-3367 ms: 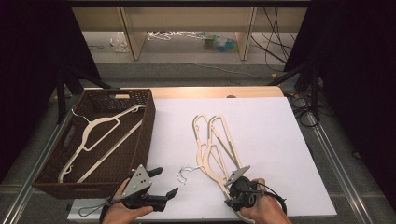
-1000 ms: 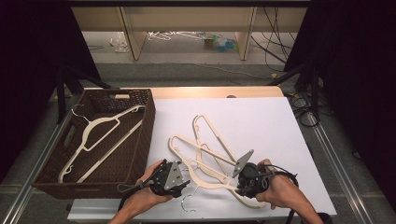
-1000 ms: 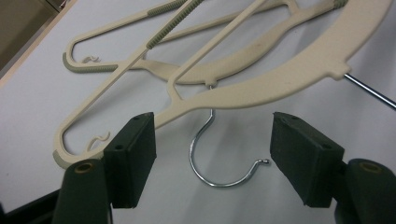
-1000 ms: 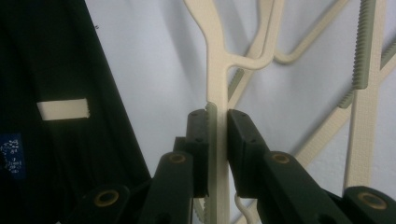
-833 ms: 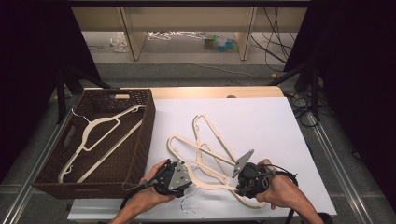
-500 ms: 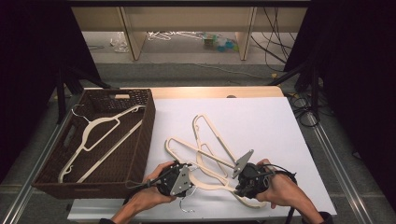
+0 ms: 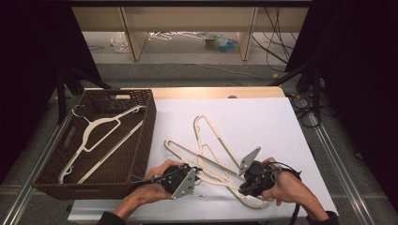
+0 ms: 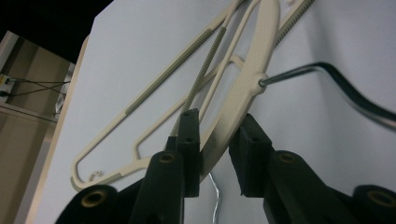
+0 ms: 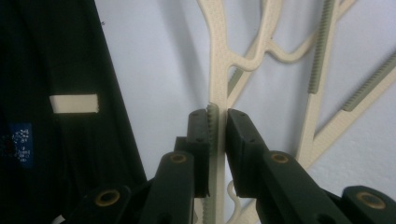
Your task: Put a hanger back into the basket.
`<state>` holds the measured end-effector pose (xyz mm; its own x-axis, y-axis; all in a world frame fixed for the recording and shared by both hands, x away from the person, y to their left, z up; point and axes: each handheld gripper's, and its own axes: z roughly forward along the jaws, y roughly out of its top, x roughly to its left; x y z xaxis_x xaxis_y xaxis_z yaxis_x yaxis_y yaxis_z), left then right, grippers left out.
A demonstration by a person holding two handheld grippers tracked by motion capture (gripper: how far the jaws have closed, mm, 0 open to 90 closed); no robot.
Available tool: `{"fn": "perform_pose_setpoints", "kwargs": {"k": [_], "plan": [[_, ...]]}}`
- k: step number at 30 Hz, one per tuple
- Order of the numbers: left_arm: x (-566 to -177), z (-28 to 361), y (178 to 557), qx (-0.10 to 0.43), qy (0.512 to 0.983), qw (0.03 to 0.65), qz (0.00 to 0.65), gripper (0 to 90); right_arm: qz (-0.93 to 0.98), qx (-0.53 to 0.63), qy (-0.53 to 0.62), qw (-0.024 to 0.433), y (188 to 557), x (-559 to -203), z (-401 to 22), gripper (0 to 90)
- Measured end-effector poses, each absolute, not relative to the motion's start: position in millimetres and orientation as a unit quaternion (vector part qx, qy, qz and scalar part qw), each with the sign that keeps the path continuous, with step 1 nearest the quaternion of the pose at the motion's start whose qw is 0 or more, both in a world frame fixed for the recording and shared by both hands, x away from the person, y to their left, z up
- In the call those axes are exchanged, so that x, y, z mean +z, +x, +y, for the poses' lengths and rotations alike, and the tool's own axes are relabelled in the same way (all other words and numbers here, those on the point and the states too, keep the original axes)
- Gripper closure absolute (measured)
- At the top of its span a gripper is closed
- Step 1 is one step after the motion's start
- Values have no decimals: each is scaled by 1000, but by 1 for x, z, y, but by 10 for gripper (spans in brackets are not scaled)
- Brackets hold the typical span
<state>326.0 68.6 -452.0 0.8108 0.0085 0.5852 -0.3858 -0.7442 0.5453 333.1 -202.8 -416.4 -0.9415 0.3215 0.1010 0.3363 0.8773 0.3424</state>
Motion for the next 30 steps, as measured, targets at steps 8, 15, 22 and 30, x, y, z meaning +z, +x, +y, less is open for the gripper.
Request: {"fn": "perform_pose_setpoints", "kwargs": {"k": [8,15,22,30], "plan": [[-437,61,325,307,884,332,-113,804,-947,-226,-224,-32,339,-402,-215,552],[-411,58,335,328,881,334,-76,845,-911,-287,-270,-121,335,-376,-215,377],[-398,57,348,330,889,312,-50,857,-876,-361,-275,-164,329,-351,-216,323],[-372,62,367,308,879,361,48,857,-861,-374,-301,-167,322,-347,-223,267]]}}
